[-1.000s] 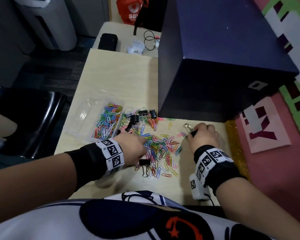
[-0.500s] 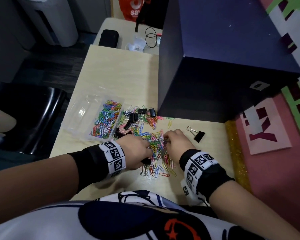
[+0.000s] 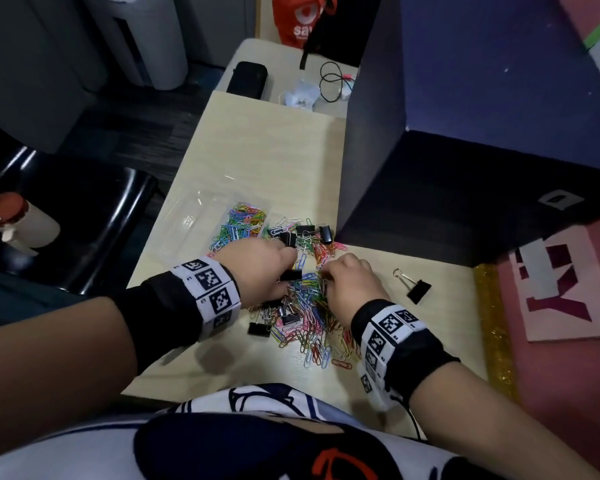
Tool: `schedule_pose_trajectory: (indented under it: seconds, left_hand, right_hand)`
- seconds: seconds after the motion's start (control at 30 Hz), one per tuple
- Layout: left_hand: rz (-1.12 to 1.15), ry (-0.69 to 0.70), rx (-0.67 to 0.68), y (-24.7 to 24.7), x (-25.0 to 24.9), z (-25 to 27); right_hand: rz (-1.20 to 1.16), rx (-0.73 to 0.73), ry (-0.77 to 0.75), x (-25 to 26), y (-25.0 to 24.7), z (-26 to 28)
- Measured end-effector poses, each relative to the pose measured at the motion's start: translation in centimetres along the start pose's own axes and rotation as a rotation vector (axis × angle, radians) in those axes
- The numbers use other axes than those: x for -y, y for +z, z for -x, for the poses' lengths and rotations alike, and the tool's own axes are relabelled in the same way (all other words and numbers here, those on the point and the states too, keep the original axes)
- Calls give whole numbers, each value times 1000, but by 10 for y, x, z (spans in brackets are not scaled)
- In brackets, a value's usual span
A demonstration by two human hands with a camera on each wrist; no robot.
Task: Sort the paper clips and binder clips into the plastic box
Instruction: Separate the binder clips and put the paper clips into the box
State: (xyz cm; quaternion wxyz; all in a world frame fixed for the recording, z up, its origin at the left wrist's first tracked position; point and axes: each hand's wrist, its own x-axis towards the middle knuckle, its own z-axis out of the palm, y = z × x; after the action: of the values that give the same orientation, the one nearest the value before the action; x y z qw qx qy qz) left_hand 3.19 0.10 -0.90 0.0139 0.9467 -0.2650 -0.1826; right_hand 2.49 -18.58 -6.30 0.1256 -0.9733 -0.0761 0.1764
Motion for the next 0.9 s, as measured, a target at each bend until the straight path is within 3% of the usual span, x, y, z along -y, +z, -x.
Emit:
schedule_pose_trajectory:
  seconds: [0.13,0.3,0.43,0.6,0.73,0.9]
  left_hand:
    - [89,-69,-23,-4,7,-1]
    - [160,-89,-54,-3,9,0]
    - [216,-70,-95,-2,14,0]
    - [194,11,-89,2,16,-4]
    - [211,-13,-90,4,12,-7]
    - [211,-11,-102,-1,3,-18]
  right_hand:
    - [-88,-115,-35,10,-7,-14]
    - [30,83,-7,11,-15,-28]
    - [127,-55,-13,9,-7,-21]
    - [-28,-76,148,6,-6,-17]
    - [-75,-42,202,2,-9,-13]
    - [-149,-164,271,-13,-15,4]
